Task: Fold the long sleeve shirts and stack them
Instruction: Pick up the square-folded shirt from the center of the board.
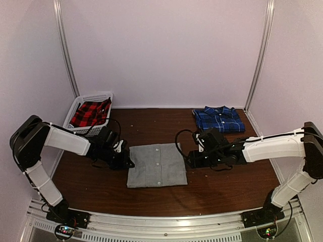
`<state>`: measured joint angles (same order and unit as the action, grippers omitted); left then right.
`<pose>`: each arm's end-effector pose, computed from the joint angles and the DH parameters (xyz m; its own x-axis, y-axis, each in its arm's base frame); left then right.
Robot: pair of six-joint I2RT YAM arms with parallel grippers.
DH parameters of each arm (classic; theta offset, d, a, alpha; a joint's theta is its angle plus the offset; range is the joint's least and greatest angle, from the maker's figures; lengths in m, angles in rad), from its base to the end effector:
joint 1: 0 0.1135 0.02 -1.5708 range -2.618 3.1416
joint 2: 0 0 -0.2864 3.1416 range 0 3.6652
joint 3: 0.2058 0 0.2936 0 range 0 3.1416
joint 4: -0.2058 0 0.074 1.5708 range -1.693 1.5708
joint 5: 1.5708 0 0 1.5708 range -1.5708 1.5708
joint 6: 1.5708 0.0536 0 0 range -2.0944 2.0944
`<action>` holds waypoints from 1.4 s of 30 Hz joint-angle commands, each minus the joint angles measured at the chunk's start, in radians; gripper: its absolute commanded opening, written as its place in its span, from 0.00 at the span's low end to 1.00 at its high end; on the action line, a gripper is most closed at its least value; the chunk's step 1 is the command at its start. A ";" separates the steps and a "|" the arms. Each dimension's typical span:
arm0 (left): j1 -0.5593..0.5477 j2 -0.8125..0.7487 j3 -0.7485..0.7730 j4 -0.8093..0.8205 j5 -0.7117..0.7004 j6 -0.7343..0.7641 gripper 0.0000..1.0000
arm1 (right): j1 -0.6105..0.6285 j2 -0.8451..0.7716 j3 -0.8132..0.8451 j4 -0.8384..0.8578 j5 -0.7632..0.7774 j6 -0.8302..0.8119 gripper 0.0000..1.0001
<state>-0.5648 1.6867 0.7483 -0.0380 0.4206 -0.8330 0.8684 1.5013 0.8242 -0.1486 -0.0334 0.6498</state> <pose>0.2757 -0.2006 0.0998 -0.9752 -0.1817 -0.1264 -0.0592 0.7645 -0.6419 0.2236 0.2669 0.1721 -0.8485 -0.0665 -0.5250 -0.3317 0.8398 0.4298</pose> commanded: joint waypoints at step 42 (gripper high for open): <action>0.112 -0.270 0.110 -0.408 0.083 0.300 0.00 | 0.047 0.376 0.293 0.027 -0.053 -0.026 0.08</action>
<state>-0.4629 1.4544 0.8078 -0.4263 0.4789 -0.5667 0.8993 1.8301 1.0916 -0.1226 -0.0860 0.6262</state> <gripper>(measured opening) 0.030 0.086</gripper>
